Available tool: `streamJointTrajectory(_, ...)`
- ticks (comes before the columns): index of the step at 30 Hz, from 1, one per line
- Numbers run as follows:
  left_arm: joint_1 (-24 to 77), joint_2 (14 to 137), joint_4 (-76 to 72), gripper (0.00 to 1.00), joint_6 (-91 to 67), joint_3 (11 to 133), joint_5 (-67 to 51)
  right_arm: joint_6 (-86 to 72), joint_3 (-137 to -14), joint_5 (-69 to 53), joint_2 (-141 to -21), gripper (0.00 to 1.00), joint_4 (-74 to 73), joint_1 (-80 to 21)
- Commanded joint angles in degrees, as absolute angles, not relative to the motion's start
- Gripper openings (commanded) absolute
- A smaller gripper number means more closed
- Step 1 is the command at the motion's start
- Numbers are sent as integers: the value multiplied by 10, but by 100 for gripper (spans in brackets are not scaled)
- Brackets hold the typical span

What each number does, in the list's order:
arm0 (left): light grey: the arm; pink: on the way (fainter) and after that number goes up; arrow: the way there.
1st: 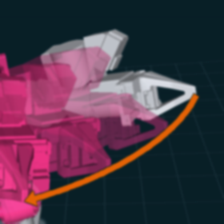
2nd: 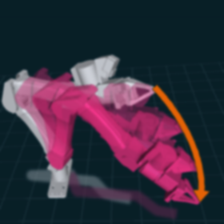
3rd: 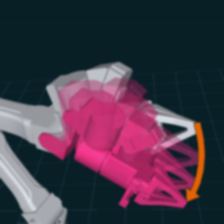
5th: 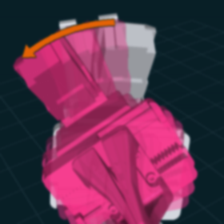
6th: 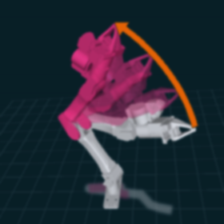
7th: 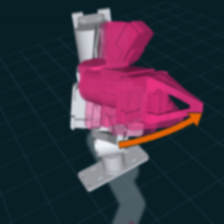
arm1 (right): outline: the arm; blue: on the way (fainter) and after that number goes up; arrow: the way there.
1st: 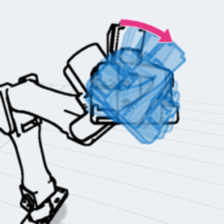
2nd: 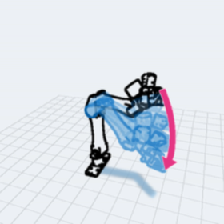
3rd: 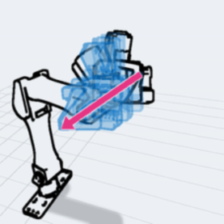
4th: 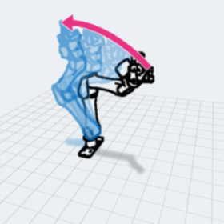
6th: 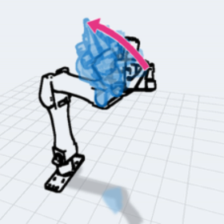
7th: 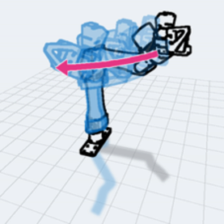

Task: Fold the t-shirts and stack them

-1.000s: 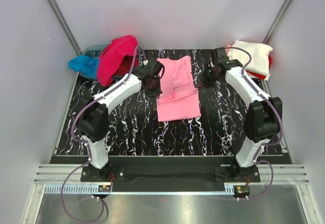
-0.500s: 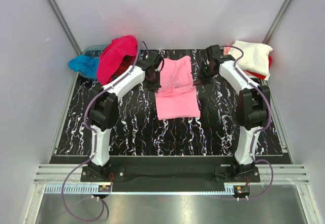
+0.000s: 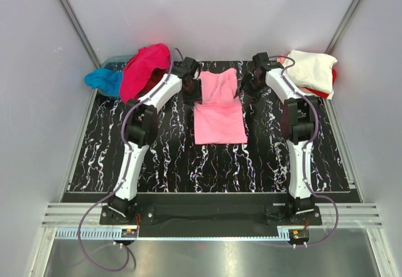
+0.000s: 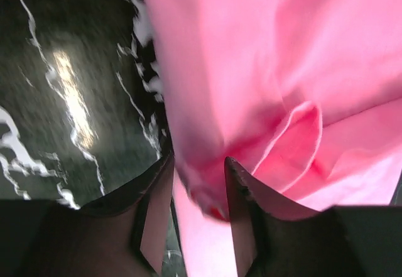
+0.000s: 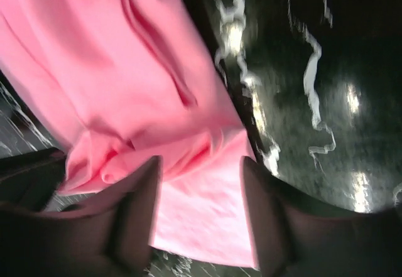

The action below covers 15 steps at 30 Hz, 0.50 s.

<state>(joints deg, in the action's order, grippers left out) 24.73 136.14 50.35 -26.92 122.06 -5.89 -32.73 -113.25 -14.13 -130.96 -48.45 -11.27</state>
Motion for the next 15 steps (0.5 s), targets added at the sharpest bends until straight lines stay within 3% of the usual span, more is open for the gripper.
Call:
streamJointTrajectory(1,202,1382,509,45,-290,1301,-102,-336,-1243,-131,-1369,71,-545,-100)
streamJointTrajectory(5,167,1347,524,55,-294,1331,-99,-331,-1361,-125,-1412,78,-606,-84)
streamJointTrajectory(7,159,1315,522,61,-284,1309,-79,-320,-1340,-108,-1378,79,-595,-83)
streamJointTrajectory(11,160,1200,486,67,-270,1188,-66,-317,-1114,-105,-1254,81,-502,-83)
streamJointTrajectory(15,166,1097,425,66,-286,1003,-80,-320,-919,-148,-1128,82,-418,-83)
